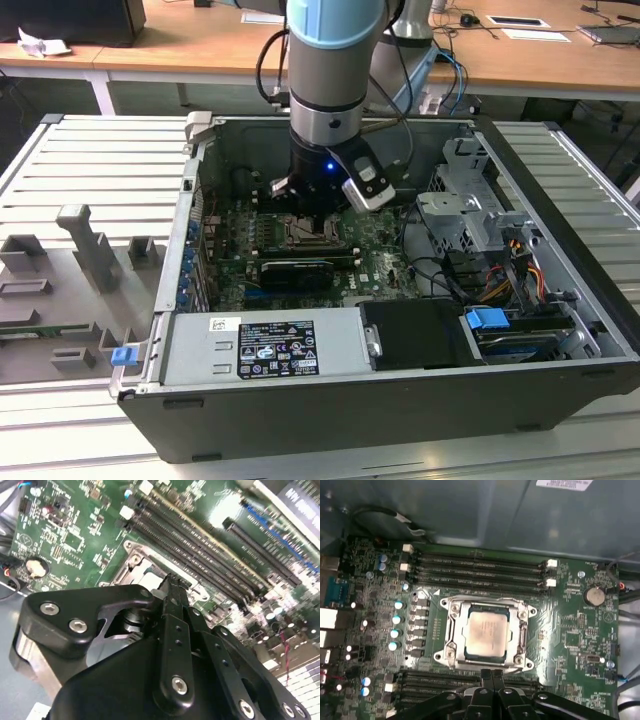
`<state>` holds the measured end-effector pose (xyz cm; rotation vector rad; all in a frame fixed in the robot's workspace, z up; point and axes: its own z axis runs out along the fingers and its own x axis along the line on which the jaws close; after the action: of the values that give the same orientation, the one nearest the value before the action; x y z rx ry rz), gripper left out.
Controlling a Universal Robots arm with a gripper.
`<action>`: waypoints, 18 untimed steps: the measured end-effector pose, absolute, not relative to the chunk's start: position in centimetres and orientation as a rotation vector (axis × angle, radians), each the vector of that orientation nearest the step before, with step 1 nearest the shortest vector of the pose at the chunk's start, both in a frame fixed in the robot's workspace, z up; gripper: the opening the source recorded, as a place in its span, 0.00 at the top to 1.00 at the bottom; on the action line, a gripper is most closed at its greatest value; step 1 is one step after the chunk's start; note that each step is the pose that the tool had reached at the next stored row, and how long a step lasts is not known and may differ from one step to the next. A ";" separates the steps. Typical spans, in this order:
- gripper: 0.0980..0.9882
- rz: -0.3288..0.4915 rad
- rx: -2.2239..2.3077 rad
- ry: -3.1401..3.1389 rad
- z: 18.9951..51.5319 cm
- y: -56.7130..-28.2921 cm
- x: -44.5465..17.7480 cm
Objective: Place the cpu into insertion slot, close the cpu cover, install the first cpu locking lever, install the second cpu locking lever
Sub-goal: 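Install the second cpu locking lever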
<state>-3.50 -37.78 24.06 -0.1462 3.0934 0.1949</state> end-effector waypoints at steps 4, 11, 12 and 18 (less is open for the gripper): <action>0.99 0.195 -0.146 3.093 23.9 -38.1 -4.0; 0.99 0.197 -0.147 3.093 22.6 -38.2 -6.0; 0.99 0.197 -0.147 3.093 22.1 -38.2 -6.3; 0.99 0.206 -0.148 3.092 21.4 -38.2 -6.3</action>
<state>-6.35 -38.16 21.43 -0.1476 3.0925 0.2060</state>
